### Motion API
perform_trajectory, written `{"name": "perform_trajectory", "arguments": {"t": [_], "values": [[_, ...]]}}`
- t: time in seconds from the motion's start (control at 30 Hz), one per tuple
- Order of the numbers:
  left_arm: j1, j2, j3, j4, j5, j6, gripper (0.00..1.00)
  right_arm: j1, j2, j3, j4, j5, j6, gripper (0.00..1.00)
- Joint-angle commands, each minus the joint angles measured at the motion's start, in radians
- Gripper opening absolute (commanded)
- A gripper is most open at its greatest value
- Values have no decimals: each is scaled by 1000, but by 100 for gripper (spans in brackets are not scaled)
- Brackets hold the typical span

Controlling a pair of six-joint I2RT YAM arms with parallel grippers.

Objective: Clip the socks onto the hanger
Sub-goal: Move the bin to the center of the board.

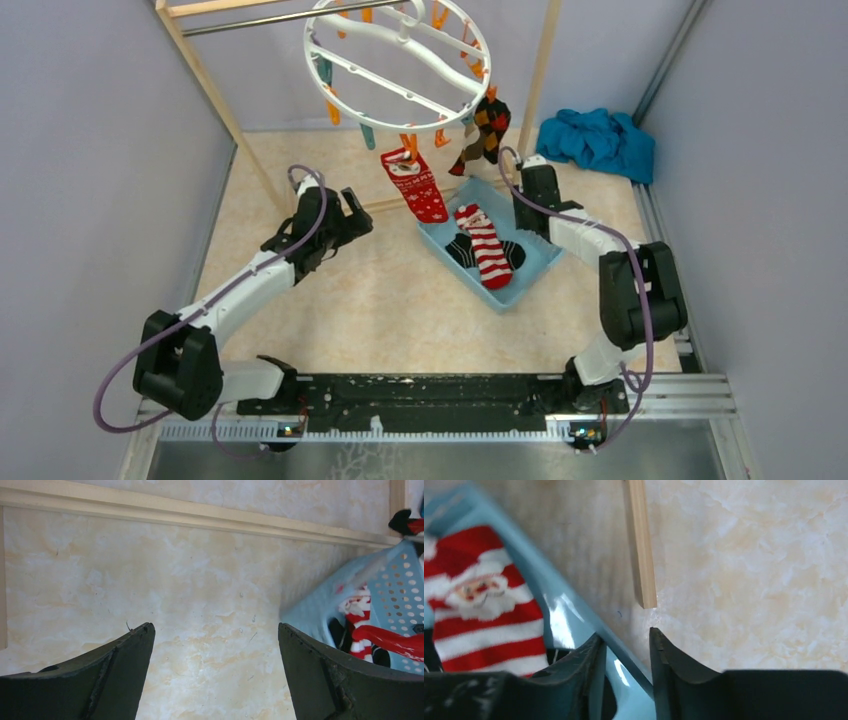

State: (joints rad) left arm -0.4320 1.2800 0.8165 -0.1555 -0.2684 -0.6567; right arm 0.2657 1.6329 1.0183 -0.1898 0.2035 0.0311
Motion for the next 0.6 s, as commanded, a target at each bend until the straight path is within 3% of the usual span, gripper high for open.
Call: {"name": "perform_trajectory", "arguments": {"t": [0.0, 0.1, 0.27, 0.57], "values": [[1, -25, -10, 23, 47, -4, 98, 2, -69, -86, 16, 19, 77, 23], [-5, -36, -24, 29, 70, -31, 98, -5, -158, -146, -5, 100, 137, 12], [-76, -74, -68, 48, 23, -70, 96, -12, -363, -243, -91, 234, 230, 13], [-95, -93, -61, 68, 63, -82, 96, -129, -594, -262, -270, 340, 362, 0]]}}
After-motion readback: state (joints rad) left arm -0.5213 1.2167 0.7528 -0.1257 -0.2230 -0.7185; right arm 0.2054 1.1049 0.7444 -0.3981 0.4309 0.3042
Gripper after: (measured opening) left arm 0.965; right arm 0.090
